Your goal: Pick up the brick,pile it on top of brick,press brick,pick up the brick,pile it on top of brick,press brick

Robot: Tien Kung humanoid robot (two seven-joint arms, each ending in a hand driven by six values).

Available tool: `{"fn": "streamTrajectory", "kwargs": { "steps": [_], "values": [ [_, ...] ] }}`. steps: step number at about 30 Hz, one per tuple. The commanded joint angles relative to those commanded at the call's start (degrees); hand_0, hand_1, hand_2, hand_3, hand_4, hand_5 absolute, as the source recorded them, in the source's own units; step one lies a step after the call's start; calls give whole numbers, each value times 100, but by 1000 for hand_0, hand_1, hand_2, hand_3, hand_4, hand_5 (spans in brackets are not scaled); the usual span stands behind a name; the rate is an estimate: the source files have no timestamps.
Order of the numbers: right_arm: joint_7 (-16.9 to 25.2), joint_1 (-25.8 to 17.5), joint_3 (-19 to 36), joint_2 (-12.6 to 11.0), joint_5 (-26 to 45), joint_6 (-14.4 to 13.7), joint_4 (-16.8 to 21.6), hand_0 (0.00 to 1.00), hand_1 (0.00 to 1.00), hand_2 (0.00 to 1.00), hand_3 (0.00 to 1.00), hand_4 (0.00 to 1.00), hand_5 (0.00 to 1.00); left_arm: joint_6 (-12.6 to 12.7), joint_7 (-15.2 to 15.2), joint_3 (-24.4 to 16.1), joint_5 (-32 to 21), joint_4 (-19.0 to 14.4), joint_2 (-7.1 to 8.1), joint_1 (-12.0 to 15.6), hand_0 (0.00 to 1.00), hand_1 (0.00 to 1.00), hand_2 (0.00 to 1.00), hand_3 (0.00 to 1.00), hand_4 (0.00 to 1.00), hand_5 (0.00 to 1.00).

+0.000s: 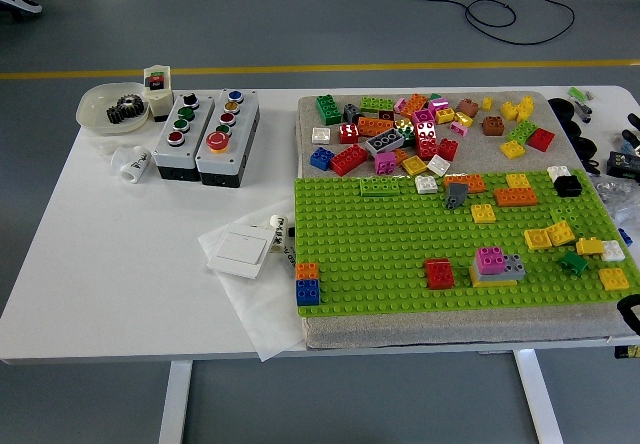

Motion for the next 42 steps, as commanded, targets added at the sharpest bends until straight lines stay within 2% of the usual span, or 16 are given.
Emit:
{"fn": "streamTrajectory", "kwargs": {
  "steps": [9,15,17,23,32,42],
  "values": [
    [-6,-183,256,24,-96,32,127,882,826,864,864,998,971,-40,-29,-22,139,0,22,-23,775,802,820,616,640,668],
    [-278,-331,452,7,-371,127,258,875,818,852,856,998,981,-27,-64,-85,263,0,43,-31,780,804,819,618,640,668],
    [-580,-409,560,5,-635,323,347,875,818,852,856,998,981,-62,-54,-199,477,0,53,-47,780,804,819,618,640,668],
    [-1069,-590,809,-2,-1038,564,429,867,813,840,842,998,995,-108,-59,-249,669,0,100,-63,782,810,819,620,639,666],
    [-1279,-726,1058,-24,-1140,695,470,854,801,832,833,998,998,-142,-73,-400,982,0,184,-110,781,813,818,620,639,664],
    [-1312,-589,1082,-114,-1131,681,496,832,789,816,812,998,998,-74,-101,-143,606,0,173,-171,774,806,817,620,638,661]
  ]
}}
